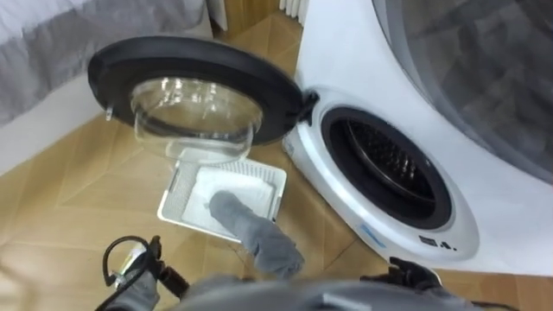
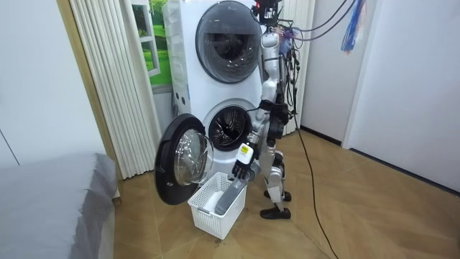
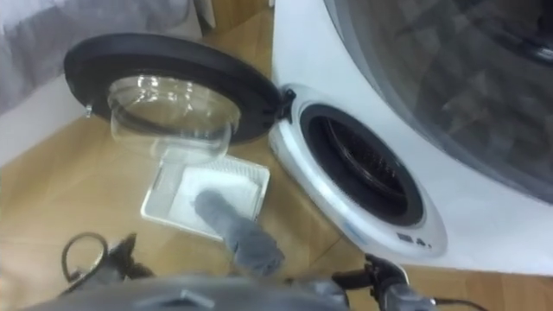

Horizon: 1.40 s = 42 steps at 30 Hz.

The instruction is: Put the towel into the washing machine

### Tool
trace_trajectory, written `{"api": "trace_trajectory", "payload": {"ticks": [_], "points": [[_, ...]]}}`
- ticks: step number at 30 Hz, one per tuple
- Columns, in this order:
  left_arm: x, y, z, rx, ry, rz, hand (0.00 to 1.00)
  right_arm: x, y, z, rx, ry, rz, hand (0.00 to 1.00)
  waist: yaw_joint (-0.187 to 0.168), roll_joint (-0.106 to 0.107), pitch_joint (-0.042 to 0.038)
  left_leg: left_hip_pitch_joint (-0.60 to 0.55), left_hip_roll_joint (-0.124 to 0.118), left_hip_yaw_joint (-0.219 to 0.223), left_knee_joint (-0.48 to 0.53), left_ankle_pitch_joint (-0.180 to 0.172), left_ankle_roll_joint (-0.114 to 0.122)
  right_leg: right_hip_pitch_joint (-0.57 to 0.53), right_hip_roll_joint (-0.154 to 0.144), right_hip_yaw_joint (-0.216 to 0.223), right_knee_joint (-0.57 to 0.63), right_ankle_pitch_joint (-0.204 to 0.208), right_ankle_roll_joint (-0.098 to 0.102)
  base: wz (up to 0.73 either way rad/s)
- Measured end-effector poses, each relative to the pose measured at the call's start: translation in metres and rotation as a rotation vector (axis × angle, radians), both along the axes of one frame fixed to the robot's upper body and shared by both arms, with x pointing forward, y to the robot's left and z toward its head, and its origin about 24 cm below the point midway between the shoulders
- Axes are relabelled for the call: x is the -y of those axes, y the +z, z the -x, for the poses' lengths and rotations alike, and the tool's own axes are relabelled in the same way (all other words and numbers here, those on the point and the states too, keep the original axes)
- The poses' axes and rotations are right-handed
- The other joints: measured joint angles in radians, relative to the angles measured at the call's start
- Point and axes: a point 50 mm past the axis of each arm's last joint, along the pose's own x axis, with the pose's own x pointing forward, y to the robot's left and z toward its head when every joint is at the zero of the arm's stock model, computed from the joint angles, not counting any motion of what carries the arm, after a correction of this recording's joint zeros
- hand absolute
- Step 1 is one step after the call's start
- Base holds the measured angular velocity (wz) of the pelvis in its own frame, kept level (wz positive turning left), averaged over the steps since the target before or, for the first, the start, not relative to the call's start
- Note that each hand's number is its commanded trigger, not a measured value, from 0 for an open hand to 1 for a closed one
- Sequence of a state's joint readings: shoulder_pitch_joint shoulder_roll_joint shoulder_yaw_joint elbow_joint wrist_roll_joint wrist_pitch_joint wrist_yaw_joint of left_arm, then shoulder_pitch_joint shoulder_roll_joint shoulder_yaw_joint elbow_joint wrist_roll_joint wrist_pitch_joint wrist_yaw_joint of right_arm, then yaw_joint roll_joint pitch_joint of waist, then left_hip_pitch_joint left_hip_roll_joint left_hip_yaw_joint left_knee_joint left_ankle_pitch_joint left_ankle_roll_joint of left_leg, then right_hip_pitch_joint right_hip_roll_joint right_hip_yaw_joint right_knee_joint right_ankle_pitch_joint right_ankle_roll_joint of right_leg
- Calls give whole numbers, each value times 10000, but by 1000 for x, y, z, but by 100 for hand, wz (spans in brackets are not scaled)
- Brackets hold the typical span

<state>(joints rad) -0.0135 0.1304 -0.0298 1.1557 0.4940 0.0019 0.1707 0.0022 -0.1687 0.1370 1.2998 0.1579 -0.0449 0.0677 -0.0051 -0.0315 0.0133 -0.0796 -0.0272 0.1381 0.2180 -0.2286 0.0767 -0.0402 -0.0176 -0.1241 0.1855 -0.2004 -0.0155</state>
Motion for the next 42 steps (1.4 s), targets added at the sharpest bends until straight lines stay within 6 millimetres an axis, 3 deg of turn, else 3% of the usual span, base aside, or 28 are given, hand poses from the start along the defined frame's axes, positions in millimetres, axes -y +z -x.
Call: {"api": "trace_trajectory", "payload": {"ticks": [6, 8, 10, 11, 17, 19, 23, 31, 33, 36, 38, 42], "points": [[13, 8, -34, 1003, -794, -23, 0, -2, 6, -32, 658, 799, 225, 0, -268, 100, 83, -1053, 85, -9, 453, 1, 0, -1223, -21, 11, 617, 0, 0, -8], [25, 10, -47, 1316, -1227, 62, 0, -8, 9, -48, 1054, 1045, 187, 0, -211, 231, 194, -1482, 142, -60, 567, 3, 1, -2004, -14, 118, 1379, -5, 1, -26], [35, 13, -56, 1514, -1690, 99, 0, -15, 12, -62, 1378, 1461, 243, 0, -183, 283, 238, -1813, 145, -258, 672, 4, 4, -2853, -68, 68, 2350, -38, -5, -28], [41, 16, -64, 1683, -2297, 19, 0, -21, 14, -71, 1626, 1678, 237, 0, -284, 330, 311, -2120, 126, -408, 917, 4, 3, -3322, -155, -38, 2782, -47, -9, -9], [59, 39, -111, 2983, -4123, -634, 0, -36, 24, -99, 2507, 2393, 124, 0, -555, 334, 520, -3636, 116, -333, 1645, 2, 1, -4795, -278, -65, 3672, -64, -37, 3], [59, 47, -123, 3281, -4660, -996, 0, -39, 27, -106, 2838, 2381, 74, 0, -704, 317, 538, -4242, 141, -302, 2077, -1, -2, -5251, -288, -39, 3785, -65, -39, 2], [62, 62, -143, 3953, -5595, -1699, 0, -46, 37, -125, 3479, 2806, 101, 0, -1002, 330, 738, -5337, 198, -56, 2861, -3, -1, -6126, -281, 226, 4059, -67, -43, -10], [75, 86, -172, 5200, -6939, -2536, 0, -63, 54, -152, 4672, 3627, 45, 0, -1094, 336, 851, -7501, 368, 321, 4283, -80, 116, -8148, -314, 434, 4909, -125, -139, -12], [77, 93, -178, 5524, -7059, -2731, 0, -68, 58, -157, 4927, 3813, 36, 0, -1096, 345, 857, -8092, 521, 470, 4875, -249, 216, -8696, -290, 422, 5340, -249, -247, -6], [81, 103, -188, 6099, -7186, -2967, 0, -73, 66, -168, 5276, 3856, -109, 0, -1097, 408, 907, -8883, 672, 508, 5761, -860, 344, -9541, -261, 416, 6270, -671, -441, -9], [84, 109, -193, 6561, -7479, -3304, 0, -80, 72, -176, 5642, 3851, -380, 0, -1175, 418, 929, -9639, 694, 518, 6536, -967, 366, -10314, -370, 419, 7056, -911, -499, 2], [86, 107, -190, 6642, -7914, -3488, 0, -83, 79, -183, 6154, 3785, -699, 0, -1341, 418, 931, -10312, 762, 518, 7213, -1018, 314, -11004, -419, 408, 7735, -988, -562, 3]]}}
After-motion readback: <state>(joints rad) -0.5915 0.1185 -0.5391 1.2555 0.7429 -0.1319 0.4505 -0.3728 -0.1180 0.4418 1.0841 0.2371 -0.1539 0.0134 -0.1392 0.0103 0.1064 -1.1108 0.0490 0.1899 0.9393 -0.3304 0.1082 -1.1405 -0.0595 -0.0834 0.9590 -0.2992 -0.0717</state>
